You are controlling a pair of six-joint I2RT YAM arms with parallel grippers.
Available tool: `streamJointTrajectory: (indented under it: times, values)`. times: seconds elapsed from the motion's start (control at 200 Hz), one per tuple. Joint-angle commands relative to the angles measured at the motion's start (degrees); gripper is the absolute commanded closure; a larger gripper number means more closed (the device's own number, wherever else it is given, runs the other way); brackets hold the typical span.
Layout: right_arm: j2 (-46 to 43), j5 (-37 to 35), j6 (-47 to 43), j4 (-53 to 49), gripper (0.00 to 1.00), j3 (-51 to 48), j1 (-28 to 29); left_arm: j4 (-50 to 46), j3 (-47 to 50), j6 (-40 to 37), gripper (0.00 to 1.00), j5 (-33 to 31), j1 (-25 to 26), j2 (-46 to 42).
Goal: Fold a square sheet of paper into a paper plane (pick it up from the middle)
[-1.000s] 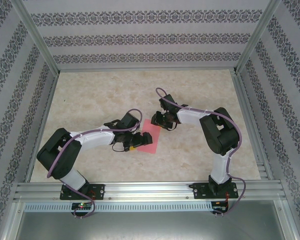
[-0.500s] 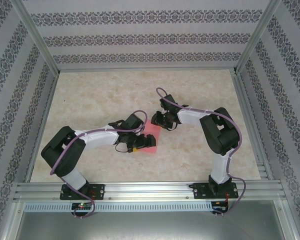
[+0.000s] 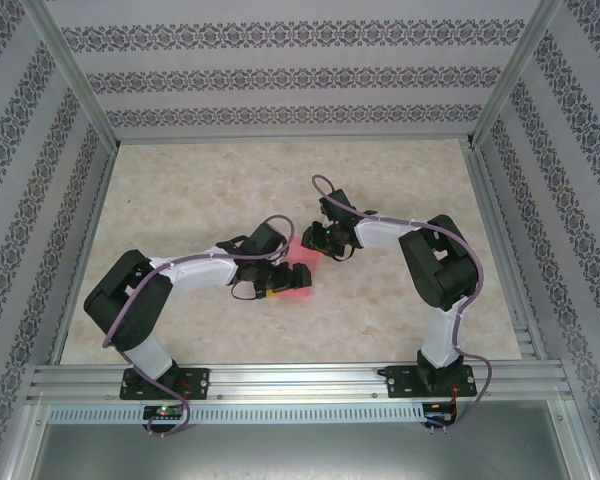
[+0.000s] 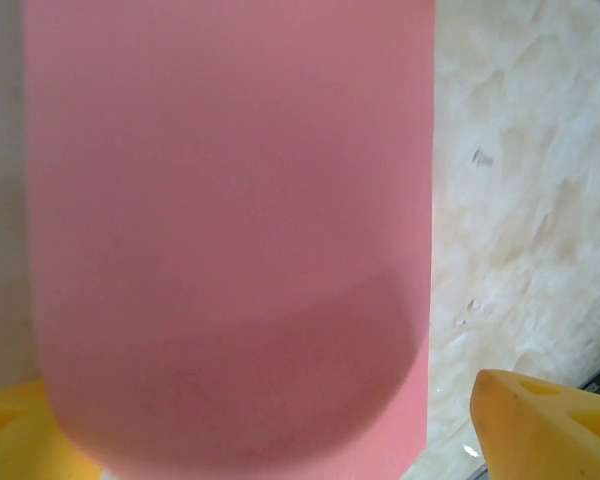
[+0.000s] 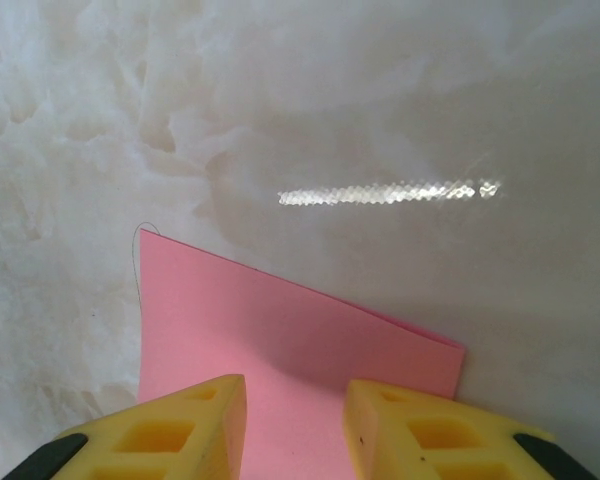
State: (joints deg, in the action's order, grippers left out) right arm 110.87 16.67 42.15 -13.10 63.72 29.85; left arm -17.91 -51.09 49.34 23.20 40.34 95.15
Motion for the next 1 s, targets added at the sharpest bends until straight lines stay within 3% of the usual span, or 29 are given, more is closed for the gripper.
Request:
streamJointTrajectory:
  times: [0.0, 0.37, 0.689, 0.994]
  values:
    - [5.2, -4.62, -0.1, -3.92, 0.65, -3.76, -0.62, 4.45, -0.25, -1.47, 0.1, 2.54, -1.83, -1.36]
    - [5.01, -4.6, -0.06, -3.95, 0.65, -3.96, -0.61, 5.34, 1.85, -1.25, 0.15, 6.13, -1.93, -3.49]
    - [5.06, -4.59, -0.19, -4.03, 0.65, -3.95, -0.58, 9.59, 4.65, -4.02, 0.15, 4.96, -2.15, -6.63]
    - [4.44, -4.2, -0.08, -4.04, 0.65, -4.21, -0.31, 12.8, 1.82, -5.08, 0.19, 8.1, -3.91, -0.09]
